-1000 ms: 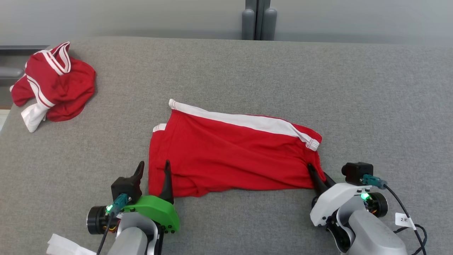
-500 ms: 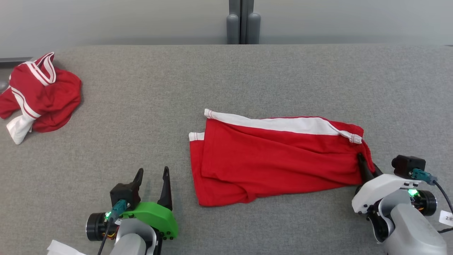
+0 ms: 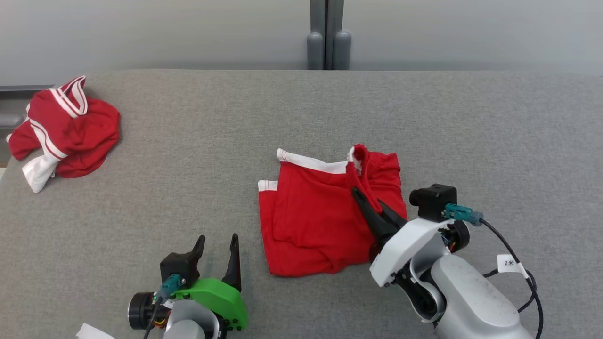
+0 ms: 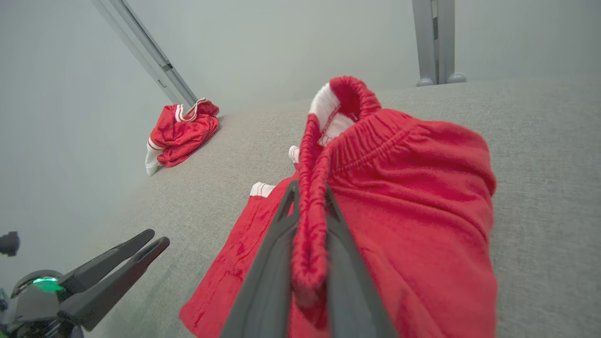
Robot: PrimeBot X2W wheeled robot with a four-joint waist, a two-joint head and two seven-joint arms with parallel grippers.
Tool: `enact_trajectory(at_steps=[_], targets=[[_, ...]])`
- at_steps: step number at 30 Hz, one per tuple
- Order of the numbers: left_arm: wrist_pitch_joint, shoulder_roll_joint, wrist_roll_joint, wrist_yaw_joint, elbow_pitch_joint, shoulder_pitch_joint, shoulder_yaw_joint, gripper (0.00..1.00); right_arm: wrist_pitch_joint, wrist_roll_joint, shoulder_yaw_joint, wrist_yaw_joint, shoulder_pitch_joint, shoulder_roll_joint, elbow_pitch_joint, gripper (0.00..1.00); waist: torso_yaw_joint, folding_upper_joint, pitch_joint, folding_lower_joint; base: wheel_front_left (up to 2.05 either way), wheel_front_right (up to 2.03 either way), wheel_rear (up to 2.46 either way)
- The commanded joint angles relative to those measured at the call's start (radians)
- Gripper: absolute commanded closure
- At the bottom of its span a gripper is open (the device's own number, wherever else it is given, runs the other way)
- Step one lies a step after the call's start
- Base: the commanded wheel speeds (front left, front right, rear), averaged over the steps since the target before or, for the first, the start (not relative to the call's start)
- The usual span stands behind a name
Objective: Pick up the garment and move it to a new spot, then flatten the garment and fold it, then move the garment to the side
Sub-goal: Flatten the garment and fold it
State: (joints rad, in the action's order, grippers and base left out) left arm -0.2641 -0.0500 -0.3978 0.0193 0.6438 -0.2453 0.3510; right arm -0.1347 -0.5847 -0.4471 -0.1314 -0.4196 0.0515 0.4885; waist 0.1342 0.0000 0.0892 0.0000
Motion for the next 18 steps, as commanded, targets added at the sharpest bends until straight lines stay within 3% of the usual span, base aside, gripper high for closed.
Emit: enact_trajectory(at_steps=[1,11,12,13,14,18], targets=[[0.0,-0.003,-0.01,0.007,-0.001,0.009,0.004,0.0,0.006,-0.003,-0.018,0.001,-0.006,0.003,-0.009,1.0,0.029,0.0,-0.004,0.0,0.0,0.0,0.0],[0.0,-0.003,-0.011,0.01,0.007,0.012,0.035,0.0,-0.03,-0.032,-0.206,0.001,-0.099,0.002,0.075,1.0,0.128,0.0,0.008,0.0,0.0,0.0,0.0],[0.0,-0.002,-0.011,0.01,0.006,0.012,0.038,0.0,-0.036,-0.032,-0.224,0.001,-0.107,0.002,0.089,0.63,0.133,0.0,0.01,0.0,0.0,0.0,0.0],[0.0,-0.002,-0.01,0.011,0.006,0.012,0.041,0.0,-0.047,-0.049,-0.246,0.001,-0.114,0.001,0.094,0.07,0.138,0.0,0.012,0.0,0.0,0.0,0.0],[0.0,-0.002,-0.011,0.012,0.005,0.012,0.042,0.0,-0.054,-0.059,-0.262,0.001,-0.12,0.001,0.101,0.0,0.14,0.0,0.013,0.0,0.0,0.0,0.0],[0.0,-0.002,-0.007,0.019,0.005,0.013,0.038,0.0,-0.094,-0.098,-0.306,0.001,-0.147,0.003,0.125,0.0,0.135,0.0,0.015,0.0,0.0,0.0,0.0]])
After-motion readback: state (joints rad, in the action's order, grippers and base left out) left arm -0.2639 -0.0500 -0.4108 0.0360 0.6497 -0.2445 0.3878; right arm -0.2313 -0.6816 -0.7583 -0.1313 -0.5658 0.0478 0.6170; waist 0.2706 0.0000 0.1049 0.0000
